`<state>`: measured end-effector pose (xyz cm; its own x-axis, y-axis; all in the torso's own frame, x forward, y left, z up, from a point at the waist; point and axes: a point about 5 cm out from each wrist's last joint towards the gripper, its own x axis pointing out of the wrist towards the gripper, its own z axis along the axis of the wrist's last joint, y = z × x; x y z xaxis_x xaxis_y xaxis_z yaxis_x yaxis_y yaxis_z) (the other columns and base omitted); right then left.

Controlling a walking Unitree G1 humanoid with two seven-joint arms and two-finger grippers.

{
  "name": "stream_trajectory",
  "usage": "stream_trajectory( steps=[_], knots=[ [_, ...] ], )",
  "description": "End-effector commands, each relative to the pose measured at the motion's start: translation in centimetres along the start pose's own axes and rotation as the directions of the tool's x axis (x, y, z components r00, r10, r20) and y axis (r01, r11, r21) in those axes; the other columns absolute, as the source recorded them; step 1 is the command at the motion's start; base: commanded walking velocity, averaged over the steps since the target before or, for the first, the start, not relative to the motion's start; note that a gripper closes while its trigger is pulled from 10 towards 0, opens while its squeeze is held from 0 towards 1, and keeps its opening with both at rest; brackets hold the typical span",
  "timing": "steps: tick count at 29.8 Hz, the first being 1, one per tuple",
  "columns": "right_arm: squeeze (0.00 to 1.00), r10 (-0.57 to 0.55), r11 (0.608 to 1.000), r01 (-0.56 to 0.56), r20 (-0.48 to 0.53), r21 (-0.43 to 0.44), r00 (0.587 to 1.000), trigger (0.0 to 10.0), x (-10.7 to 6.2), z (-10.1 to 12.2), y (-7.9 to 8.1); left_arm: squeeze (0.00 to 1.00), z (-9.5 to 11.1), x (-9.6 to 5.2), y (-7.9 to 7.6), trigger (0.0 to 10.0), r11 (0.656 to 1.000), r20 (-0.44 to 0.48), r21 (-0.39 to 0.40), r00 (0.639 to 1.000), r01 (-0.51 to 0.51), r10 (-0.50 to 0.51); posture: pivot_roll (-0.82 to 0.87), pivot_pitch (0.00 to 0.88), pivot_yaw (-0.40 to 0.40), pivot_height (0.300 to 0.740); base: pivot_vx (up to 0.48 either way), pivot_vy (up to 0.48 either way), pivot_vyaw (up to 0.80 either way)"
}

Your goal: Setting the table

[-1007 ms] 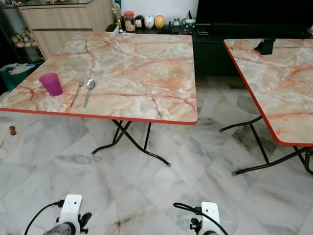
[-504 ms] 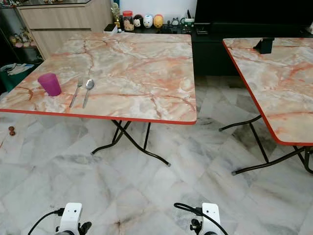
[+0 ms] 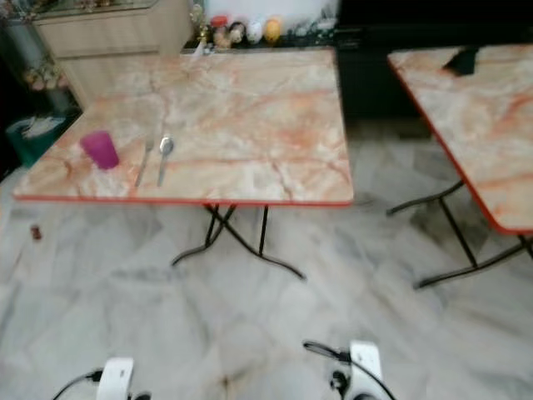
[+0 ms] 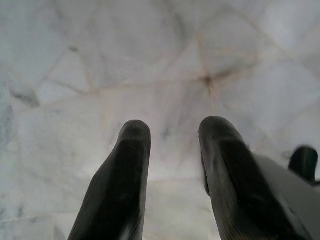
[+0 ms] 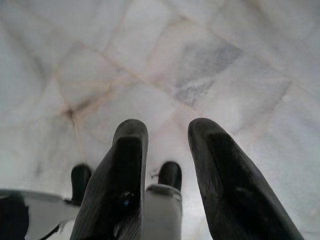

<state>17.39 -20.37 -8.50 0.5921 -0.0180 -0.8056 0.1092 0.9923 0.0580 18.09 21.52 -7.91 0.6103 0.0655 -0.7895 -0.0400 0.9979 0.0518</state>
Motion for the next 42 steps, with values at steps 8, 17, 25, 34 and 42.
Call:
stream_trajectory(
  steps=[8, 17, 25, 34, 42],
  knots=[
    [0.00, 0.020, 1.000, -0.020, 0.001, 0.004, 1.000, 10.0, 0.2, 0.1, 0.8, 0.00, -1.4, -0.4, 1.2, 10.0, 0.999, -0.047, -0.033, 0.998, -0.043, 0.041, -0.03, 0.000, 0.055, 0.740, 0.000, 0.252, 0.00],
    [0.00, 0.021, 1.000, -0.021, 0.002, 0.004, 1.000, 10.0, 0.2, 0.2, 0.9, 0.00, -1.0, -0.2, 0.5, 10.0, 0.998, -0.033, -0.043, 0.999, -0.040, 0.039, -0.03, 0.000, 0.054, 0.740, 0.000, 0.225, 0.00],
    [0.00, 0.023, 1.000, -0.023, 0.002, 0.004, 1.000, 10.0, 0.2, 0.2, 1.0, 0.00, -0.6, -0.2, 0.7, 10.0, 0.998, -0.016, -0.041, 0.999, -0.040, 0.040, -0.03, 0.000, 0.057, 0.740, 0.000, 0.000, 0.00],
    [0.00, 0.025, 1.000, -0.025, 0.001, 0.003, 1.000, 10.0, 0.2, 0.1, 1.0, 0.00, -0.2, 0.0, 0.3, 10.0, 0.999, 0.000, -0.035, 1.000, -0.029, 0.029, -0.03, 0.000, 0.058, 0.740, 0.000, 0.000, 0.00],
    [0.00, 0.026, 1.000, -0.026, -0.002, 0.000, 1.000, 10.0, 0.2, 0.0, 1.0, 0.00, 0.3, 0.1, 0.0, 10.0, 0.999, 0.017, -0.030, 1.000, -0.020, 0.021, -0.03, 0.000, 0.058, 0.740, 0.000, 0.000, 0.00]
  ],
)
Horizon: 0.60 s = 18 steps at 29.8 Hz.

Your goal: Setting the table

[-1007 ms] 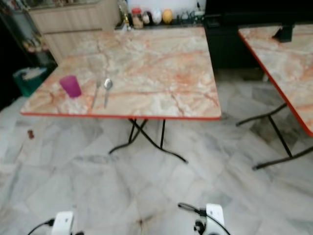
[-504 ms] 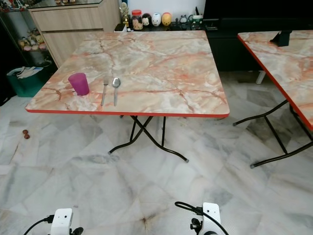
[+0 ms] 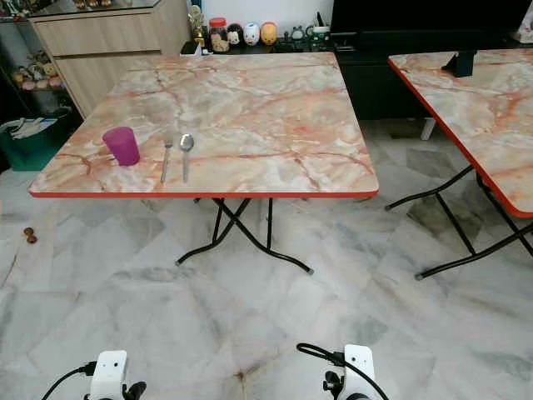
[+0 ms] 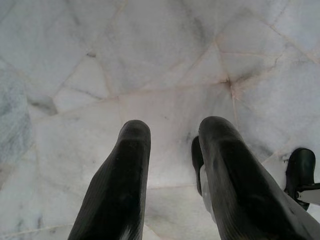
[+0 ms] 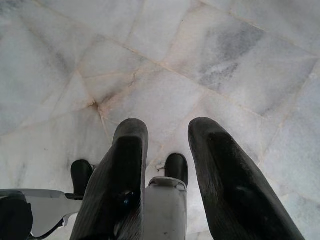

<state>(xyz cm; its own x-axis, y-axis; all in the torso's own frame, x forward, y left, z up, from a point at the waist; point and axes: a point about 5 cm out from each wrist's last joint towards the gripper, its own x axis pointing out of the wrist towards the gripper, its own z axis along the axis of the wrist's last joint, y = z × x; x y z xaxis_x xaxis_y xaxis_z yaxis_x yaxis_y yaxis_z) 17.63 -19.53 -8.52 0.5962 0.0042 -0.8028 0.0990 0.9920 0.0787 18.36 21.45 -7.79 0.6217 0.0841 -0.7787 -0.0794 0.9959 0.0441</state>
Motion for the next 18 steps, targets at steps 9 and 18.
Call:
stream_trajectory(
  steps=[9, 18],
  knots=[
    [0.00, 0.000, 1.000, 0.000, -0.004, -0.005, 1.000, 10.0, 0.02, -0.02, 0.08, 0.00, 0.42, 0.09, -0.21, 10.0, 1.000, 0.017, 0.003, 1.000, 0.007, -0.008, -0.04, 0.000, 0.056, 0.740, 0.000, 0.000, 0.00],
    [0.00, -0.007, 1.000, 0.007, 0.001, 0.002, 1.000, 10.0, 0.02, 0.06, 0.01, 0.00, 0.44, 0.11, -0.54, 10.0, 1.000, 0.022, -0.009, 0.999, 0.023, -0.023, -0.03, 0.000, 0.052, 0.740, 0.000, 0.000, 0.00]
  ],
)
